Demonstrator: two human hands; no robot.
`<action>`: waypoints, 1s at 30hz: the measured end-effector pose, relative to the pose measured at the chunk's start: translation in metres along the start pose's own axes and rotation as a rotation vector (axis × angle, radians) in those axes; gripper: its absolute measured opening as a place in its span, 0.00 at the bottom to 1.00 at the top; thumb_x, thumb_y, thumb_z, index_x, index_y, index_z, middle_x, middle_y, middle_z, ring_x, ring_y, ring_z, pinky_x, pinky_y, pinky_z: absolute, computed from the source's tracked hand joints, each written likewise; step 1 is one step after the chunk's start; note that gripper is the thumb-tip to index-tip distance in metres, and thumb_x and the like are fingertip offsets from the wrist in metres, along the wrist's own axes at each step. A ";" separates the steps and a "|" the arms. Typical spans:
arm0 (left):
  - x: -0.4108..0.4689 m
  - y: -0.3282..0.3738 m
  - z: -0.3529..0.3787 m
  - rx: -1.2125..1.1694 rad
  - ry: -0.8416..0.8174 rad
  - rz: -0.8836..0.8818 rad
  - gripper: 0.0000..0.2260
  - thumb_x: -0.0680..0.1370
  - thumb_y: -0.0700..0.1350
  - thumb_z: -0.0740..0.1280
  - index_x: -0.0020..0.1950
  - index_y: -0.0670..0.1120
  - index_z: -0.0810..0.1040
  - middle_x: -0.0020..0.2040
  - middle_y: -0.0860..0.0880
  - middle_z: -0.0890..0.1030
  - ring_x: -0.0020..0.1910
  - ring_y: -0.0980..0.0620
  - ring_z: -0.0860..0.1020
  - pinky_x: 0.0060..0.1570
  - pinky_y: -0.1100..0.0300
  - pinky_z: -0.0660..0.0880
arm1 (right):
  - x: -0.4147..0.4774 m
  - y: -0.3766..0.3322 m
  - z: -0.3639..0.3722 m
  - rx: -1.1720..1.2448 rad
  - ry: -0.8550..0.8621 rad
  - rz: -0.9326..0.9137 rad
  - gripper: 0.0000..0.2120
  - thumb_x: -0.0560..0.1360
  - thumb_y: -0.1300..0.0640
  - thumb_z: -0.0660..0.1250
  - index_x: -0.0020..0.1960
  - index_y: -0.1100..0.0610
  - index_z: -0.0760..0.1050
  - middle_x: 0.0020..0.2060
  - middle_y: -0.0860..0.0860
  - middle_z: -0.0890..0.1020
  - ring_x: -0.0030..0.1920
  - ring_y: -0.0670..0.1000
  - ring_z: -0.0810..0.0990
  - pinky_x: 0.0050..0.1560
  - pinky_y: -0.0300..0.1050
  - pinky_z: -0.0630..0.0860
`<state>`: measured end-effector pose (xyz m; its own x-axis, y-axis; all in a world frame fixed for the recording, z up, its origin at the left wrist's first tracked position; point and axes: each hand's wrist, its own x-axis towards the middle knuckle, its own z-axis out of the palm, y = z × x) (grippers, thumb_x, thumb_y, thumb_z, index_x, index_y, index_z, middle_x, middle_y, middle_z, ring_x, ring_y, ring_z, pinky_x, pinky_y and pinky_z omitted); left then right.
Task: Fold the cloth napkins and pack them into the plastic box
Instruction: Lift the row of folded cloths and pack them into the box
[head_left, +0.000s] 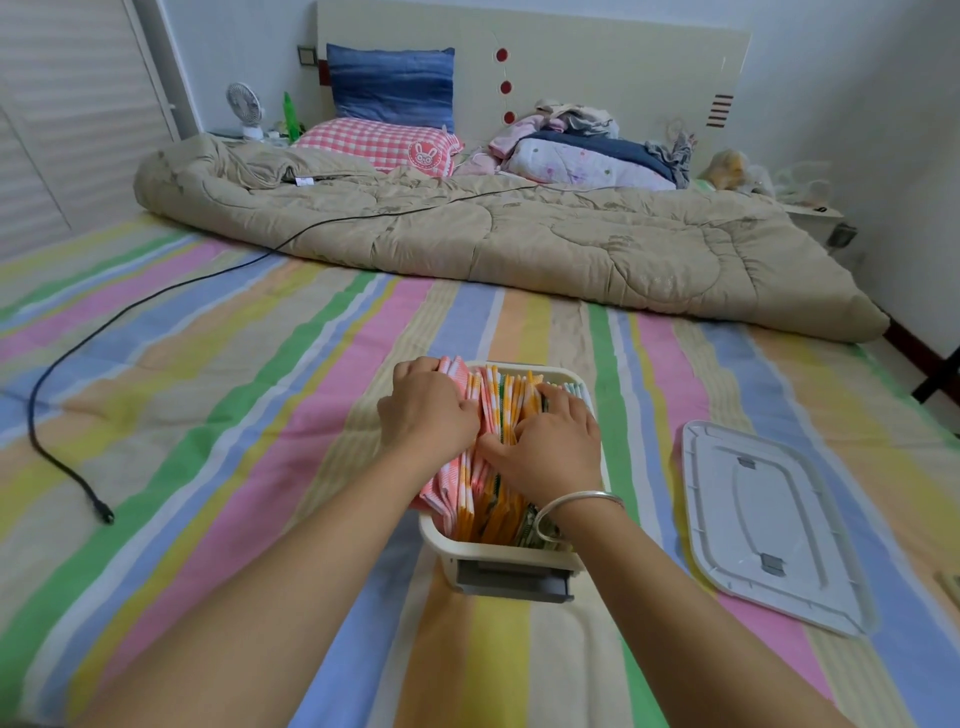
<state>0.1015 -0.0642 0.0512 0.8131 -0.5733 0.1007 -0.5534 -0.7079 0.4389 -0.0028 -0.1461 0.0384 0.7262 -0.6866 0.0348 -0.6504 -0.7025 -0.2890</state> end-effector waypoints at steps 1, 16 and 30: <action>0.002 0.001 0.003 0.027 0.013 0.004 0.12 0.80 0.48 0.64 0.46 0.43 0.83 0.73 0.50 0.69 0.72 0.48 0.63 0.62 0.46 0.71 | -0.001 -0.001 0.001 0.014 0.022 0.001 0.28 0.73 0.33 0.59 0.53 0.54 0.84 0.78 0.50 0.58 0.77 0.54 0.53 0.76 0.52 0.47; 0.021 0.011 0.021 0.208 0.019 0.016 0.15 0.80 0.50 0.63 0.64 0.47 0.80 0.74 0.53 0.68 0.72 0.48 0.62 0.67 0.47 0.64 | -0.005 0.001 0.004 -0.020 0.032 -0.043 0.28 0.77 0.35 0.55 0.52 0.55 0.84 0.78 0.52 0.55 0.78 0.55 0.50 0.77 0.53 0.45; 0.020 0.002 -0.042 -0.065 -0.282 -0.189 0.26 0.73 0.53 0.74 0.65 0.41 0.74 0.49 0.44 0.78 0.48 0.44 0.78 0.38 0.57 0.72 | -0.001 -0.023 -0.015 -0.120 -0.154 0.117 0.42 0.75 0.31 0.51 0.76 0.60 0.60 0.78 0.58 0.50 0.78 0.61 0.47 0.74 0.67 0.47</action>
<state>0.1240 -0.0594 0.0920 0.8130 -0.5329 -0.2348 -0.3780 -0.7897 0.4832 0.0086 -0.1322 0.0591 0.6636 -0.7345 -0.1415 -0.7474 -0.6433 -0.1659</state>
